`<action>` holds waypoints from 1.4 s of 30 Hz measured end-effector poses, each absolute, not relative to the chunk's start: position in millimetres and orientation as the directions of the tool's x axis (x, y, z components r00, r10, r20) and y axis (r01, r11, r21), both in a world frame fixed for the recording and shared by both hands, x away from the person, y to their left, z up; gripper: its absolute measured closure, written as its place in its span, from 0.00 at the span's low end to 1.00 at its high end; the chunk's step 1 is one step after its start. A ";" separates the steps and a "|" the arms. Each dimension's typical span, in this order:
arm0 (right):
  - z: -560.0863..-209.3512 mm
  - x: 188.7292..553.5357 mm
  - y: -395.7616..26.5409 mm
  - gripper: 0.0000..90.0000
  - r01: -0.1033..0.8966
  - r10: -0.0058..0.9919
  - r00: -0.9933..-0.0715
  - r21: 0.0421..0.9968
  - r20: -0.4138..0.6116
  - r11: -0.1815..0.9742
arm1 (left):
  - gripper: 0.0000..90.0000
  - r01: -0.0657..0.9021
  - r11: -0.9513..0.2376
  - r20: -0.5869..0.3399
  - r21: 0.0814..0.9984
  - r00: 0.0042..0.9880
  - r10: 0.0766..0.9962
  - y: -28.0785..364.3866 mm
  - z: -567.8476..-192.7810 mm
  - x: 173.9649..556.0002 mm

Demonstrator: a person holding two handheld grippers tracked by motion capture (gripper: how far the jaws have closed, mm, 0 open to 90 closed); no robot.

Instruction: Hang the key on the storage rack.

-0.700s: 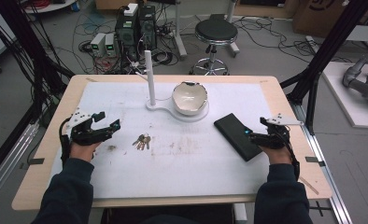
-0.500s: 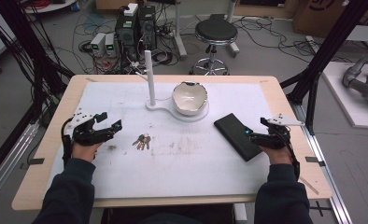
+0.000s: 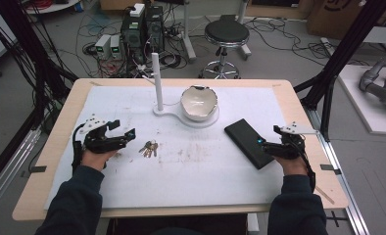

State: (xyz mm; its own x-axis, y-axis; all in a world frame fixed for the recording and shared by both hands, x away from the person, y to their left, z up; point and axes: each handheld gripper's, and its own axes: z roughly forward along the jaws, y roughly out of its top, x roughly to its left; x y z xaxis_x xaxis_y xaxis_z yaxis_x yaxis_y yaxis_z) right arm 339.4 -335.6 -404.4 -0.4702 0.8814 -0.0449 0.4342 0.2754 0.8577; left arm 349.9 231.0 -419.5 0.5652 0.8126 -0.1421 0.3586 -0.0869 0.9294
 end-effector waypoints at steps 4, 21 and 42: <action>-401.9 336.9 -335.0 0.24 0.423 0.885 -0.464 0.866 -0.045 0.267 | 0.48 0.426 -0.152 -0.150 0.892 0.596 0.789 221.2 -429.1 353.4; -406.2 344.7 -328.7 0.24 0.435 0.873 -0.487 0.854 -0.044 0.285 | 0.71 0.497 -0.263 -0.162 0.827 0.659 0.735 182.3 -448.4 371.4; -406.4 344.2 -330.0 0.24 0.437 0.873 -0.486 0.854 -0.040 0.283 | 0.98 0.498 -0.290 -0.161 0.817 0.680 0.715 176.7 -446.9 369.6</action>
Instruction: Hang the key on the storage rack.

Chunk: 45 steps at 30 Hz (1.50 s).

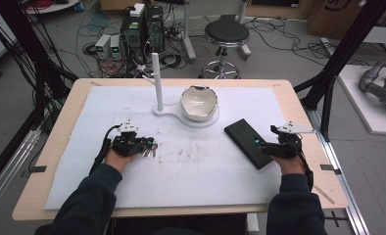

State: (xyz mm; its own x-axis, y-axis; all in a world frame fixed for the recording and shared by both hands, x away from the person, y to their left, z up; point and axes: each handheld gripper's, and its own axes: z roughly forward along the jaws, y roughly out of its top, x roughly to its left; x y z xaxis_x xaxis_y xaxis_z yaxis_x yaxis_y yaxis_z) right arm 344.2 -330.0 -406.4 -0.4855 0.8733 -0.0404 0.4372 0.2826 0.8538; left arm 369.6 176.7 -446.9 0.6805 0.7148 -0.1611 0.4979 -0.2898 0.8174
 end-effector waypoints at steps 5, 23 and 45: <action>-406.5 344.7 -330.7 0.24 0.438 0.873 -0.486 0.854 -0.037 0.281 | 0.98 0.474 -0.232 -0.173 0.849 0.666 0.726 184.3 -438.0 367.3; -404.9 345.4 -333.1 0.24 0.430 0.877 -0.481 0.867 -0.015 0.251 | 0.98 0.325 -0.038 -0.202 0.945 0.671 0.713 202.2 -373.4 376.6; -405.4 347.5 -329.4 0.24 0.426 0.868 -0.496 0.869 -0.008 0.251 | 0.98 0.289 0.029 -0.239 0.957 0.724 0.647 187.2 -282.0 454.7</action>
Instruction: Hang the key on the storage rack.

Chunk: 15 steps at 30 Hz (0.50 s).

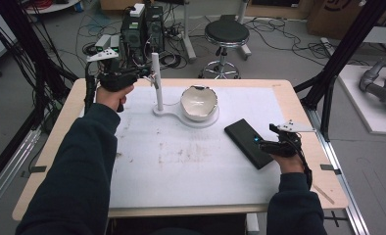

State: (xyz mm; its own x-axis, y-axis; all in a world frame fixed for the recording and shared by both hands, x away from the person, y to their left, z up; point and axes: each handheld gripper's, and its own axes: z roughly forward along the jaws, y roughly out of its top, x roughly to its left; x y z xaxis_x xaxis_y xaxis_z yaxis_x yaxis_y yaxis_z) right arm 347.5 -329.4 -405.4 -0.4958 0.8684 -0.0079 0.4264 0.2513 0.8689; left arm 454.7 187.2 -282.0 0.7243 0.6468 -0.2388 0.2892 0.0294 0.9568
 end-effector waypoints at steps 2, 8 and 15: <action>-405.4 347.1 -330.2 0.24 0.427 0.868 -0.496 0.869 -0.008 0.252 | 0.98 0.300 0.033 -0.247 0.954 0.714 0.655 187.6 -285.2 457.5; -405.4 346.6 -331.3 0.24 0.428 0.870 -0.494 0.869 -0.004 0.248 | 0.98 0.327 0.044 -0.270 0.944 0.688 0.673 190.1 -291.5 464.9; -405.8 347.0 -330.5 0.24 0.431 0.869 -0.495 0.867 -0.004 0.249 | 0.98 0.341 0.049 -0.282 0.939 0.680 0.677 189.7 -295.8 470.6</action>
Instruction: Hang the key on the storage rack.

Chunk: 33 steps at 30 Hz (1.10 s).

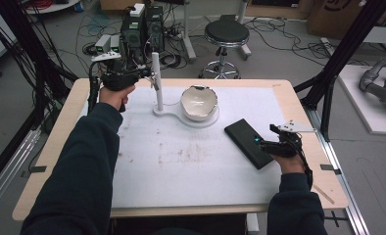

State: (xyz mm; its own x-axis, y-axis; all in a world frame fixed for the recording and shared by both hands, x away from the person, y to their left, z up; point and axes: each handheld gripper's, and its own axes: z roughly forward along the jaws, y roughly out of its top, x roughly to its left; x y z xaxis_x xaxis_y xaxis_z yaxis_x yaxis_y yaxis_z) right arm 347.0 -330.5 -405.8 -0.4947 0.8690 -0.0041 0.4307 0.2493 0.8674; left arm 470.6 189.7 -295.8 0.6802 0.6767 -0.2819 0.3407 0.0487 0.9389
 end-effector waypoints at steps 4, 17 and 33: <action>-406.0 347.2 -330.4 0.24 0.430 0.868 -0.497 0.866 -0.009 0.254 | 0.98 0.351 0.075 -0.302 0.933 0.657 0.691 191.4 -296.4 474.2; -406.4 347.7 -329.5 0.24 0.432 0.866 -0.500 0.864 -0.008 0.258 | 0.53 0.305 0.049 -0.224 0.951 0.570 0.791 204.0 -309.1 465.2; -407.7 355.0 -319.0 0.24 0.432 0.864 -0.502 0.857 -0.031 0.281 | 0.20 0.278 -0.118 -0.050 0.953 0.530 0.846 231.0 -361.3 405.1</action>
State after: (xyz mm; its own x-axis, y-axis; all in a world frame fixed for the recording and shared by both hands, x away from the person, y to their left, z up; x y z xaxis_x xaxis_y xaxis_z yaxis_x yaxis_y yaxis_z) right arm 355.0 -319.0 -407.7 -0.5020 0.8643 -0.0306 0.4319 0.2812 0.8570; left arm 405.1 231.0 -361.3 0.5302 0.8464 -0.0498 0.2778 -0.1180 0.9534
